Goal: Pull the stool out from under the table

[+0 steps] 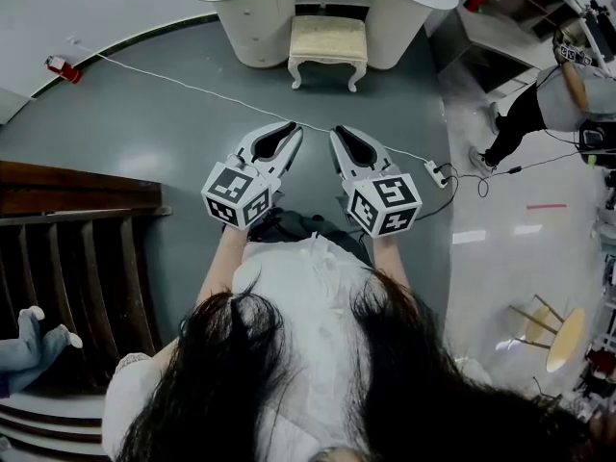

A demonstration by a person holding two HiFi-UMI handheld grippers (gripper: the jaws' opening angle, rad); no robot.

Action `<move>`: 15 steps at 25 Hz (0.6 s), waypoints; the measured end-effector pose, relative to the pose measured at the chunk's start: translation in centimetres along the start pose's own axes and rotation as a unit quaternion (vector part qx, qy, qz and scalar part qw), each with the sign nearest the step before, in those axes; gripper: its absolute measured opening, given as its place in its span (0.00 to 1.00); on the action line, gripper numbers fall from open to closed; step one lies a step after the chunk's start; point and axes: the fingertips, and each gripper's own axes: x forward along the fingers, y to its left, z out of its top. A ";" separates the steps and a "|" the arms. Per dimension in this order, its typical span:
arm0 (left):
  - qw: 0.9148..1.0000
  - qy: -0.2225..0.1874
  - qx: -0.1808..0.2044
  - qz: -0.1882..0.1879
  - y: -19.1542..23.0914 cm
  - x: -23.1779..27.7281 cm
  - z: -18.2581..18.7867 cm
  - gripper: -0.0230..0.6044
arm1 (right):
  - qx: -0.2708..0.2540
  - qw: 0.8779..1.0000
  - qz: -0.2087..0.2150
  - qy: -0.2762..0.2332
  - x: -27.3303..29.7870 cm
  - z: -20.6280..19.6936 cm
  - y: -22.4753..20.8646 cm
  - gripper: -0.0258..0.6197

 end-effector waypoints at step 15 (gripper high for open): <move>0.999 0.046 0.005 0.015 1.3 1.7 -2.2 0.14 | 0.058 0.998 0.006 0.007 1.6 -2.0 -3.8 0.13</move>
